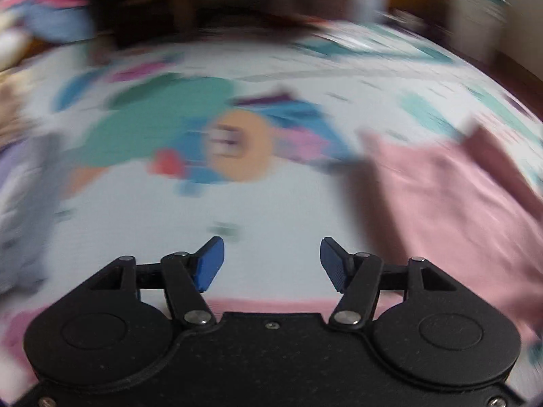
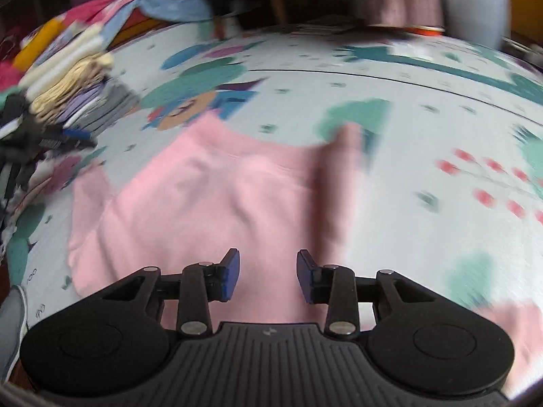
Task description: Fold clothes
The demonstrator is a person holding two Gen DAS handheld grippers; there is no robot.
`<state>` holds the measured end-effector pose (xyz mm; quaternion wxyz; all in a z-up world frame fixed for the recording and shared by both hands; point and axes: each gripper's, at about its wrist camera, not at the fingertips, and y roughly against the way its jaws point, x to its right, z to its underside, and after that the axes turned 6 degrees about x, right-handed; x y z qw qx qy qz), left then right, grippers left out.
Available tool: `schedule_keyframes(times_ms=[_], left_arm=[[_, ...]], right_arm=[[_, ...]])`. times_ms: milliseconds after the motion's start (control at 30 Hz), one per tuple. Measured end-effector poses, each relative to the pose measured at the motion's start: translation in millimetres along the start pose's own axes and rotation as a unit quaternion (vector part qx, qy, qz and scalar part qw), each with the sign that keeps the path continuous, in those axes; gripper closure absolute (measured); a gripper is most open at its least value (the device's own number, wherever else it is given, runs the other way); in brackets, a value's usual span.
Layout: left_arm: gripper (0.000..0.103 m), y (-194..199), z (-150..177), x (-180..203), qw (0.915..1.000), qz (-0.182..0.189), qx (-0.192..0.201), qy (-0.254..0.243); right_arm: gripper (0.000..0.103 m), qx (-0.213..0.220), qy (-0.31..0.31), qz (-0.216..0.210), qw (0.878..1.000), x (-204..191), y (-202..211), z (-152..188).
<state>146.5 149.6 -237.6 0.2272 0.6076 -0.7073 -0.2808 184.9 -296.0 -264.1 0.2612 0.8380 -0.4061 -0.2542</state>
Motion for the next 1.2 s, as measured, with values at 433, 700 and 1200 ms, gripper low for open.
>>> schedule_keyframes(times_ms=[433,700,1200], left_arm=[[0.043,6.4,68.6,-34.0,0.9871,-0.128,-0.094,0.025],[0.050,41.4,67.9,75.5,0.9717,0.124,-0.023,-0.200],[0.097,70.3,91.7,169.8,0.8410,0.321,-0.049,-0.433]], right_arm=[[0.081,-0.024,-0.073,0.199,0.977,107.1,24.6,53.3],[0.077,0.016,0.074,0.129,0.989,10.5,47.5,33.1],[0.060,-0.107,0.206,-0.125,0.965,-122.4,9.8,78.1]])
